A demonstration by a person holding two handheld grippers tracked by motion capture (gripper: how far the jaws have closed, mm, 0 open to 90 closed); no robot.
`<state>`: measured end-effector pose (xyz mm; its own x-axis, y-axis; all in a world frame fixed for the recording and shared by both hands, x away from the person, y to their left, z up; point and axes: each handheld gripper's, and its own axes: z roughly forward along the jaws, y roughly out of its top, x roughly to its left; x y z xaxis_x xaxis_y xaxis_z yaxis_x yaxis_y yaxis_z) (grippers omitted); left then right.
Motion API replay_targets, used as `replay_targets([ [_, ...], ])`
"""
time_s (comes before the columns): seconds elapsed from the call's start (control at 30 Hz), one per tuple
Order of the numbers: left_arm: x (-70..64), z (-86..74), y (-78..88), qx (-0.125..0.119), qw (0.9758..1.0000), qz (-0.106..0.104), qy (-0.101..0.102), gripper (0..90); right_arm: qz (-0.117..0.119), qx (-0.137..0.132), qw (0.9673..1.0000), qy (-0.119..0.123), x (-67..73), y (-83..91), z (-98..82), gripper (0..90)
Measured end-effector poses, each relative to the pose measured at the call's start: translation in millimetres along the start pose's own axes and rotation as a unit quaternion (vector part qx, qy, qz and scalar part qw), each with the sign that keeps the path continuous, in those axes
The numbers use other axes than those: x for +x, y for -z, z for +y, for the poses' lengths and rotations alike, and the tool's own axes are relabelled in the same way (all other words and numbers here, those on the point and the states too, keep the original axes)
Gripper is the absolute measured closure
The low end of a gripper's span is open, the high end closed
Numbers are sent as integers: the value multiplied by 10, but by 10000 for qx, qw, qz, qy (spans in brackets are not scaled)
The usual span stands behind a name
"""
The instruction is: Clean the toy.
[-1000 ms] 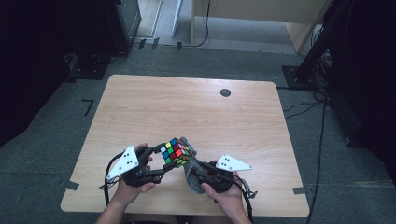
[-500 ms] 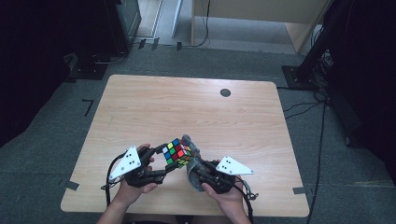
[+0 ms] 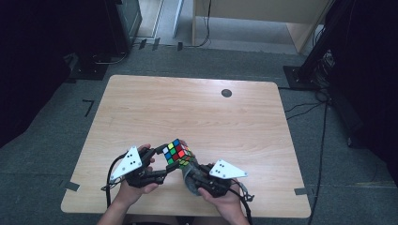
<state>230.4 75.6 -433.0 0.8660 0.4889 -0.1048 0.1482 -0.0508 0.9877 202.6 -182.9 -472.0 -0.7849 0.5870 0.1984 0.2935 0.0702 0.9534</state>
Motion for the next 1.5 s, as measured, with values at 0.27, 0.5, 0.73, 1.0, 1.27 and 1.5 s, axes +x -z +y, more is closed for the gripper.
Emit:
replay_targets([
  [0.27, 95, -1, 22, 65, 9996, 198, 214, 346, -894, 346, 9951, 240, -200, 31, -62, 664],
  [0.5, 105, -26, -37, 289, 9985, 317, 333, 346, -1850, 506, 9814, 101, -679, 210, -192, 491],
  [0.73, 158, -30, -65, 448, 9959, 560, 551, 347, -1913, 128, 9807, 392, -632, 287, -47, 277],
  [1.0, 87, -23, -152, 622, 9940, 593, 681, 346, -940, -104, 9890, 1137, -171, 69, 27, 210],
  [1.27, -60, -8, -274, 826, 9926, 414, 788, 346, -958, -60, 9839, 1507, 14, -93, -33, 187],
  [1.5, -124, -18, -334, 915, 9919, 389, 789, 345, -1315, -255, 9746, 1793, 64, -57, -19, 328],
])
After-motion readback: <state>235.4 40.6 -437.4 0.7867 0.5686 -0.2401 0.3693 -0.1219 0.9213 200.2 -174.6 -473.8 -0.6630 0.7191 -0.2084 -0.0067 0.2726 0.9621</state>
